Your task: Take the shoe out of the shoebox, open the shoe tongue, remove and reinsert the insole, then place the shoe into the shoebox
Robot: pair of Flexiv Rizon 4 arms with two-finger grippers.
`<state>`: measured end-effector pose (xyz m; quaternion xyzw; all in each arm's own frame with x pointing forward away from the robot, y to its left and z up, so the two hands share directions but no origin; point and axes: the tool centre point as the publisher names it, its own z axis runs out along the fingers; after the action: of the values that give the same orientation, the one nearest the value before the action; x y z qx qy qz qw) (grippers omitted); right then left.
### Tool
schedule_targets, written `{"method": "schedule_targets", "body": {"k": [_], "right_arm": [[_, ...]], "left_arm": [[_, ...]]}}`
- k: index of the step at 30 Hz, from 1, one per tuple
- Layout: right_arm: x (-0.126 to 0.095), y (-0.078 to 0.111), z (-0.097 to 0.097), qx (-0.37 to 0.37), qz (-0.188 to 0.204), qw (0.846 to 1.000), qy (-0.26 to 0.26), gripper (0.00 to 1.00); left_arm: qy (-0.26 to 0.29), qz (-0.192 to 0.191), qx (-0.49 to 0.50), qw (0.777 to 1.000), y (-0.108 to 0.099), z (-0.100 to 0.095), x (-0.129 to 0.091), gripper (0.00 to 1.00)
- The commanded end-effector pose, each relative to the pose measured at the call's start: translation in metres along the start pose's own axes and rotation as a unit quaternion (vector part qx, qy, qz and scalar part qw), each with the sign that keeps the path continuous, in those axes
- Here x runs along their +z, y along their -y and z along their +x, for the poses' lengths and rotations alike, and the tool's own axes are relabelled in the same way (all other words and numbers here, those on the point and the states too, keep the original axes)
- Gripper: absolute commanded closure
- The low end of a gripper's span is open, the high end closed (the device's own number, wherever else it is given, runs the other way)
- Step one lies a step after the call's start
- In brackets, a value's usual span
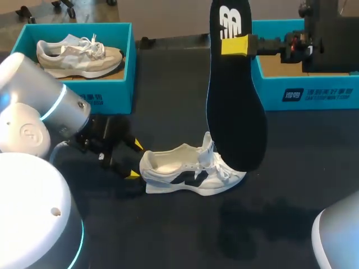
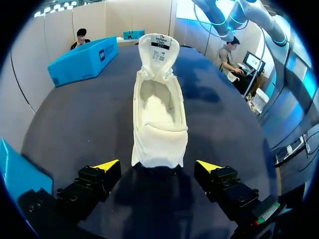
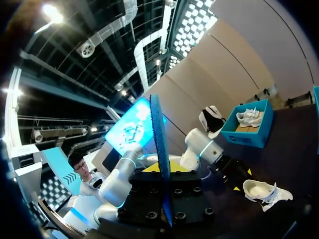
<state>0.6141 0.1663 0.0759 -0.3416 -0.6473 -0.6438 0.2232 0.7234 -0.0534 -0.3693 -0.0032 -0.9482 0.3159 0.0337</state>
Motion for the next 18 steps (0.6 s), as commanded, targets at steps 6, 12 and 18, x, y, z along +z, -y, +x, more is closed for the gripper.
{"method": "schedule_targets", "body": {"k": [6,12,18], "right_arm": [[0.004,-0.001,0.0,0.001,0.0,1.0,0.001,1.0],[0.004,-0.001,0.0,0.001,0.0,1.0,0.001,1.0],[0.004,-0.001,0.0,0.001,0.0,1.0,0.001,1.0]], "left_arm": [[0.015,-0.125,0.001,0.992,0.023,0.005,-0.019,0.0],[0.012,-0.158,-0.002,0.987,0.029,0.003,-0.021,0.0],[0.012,-0.192,-0.007,0.981,0.036,0.003,-0.024,0.0]]}}
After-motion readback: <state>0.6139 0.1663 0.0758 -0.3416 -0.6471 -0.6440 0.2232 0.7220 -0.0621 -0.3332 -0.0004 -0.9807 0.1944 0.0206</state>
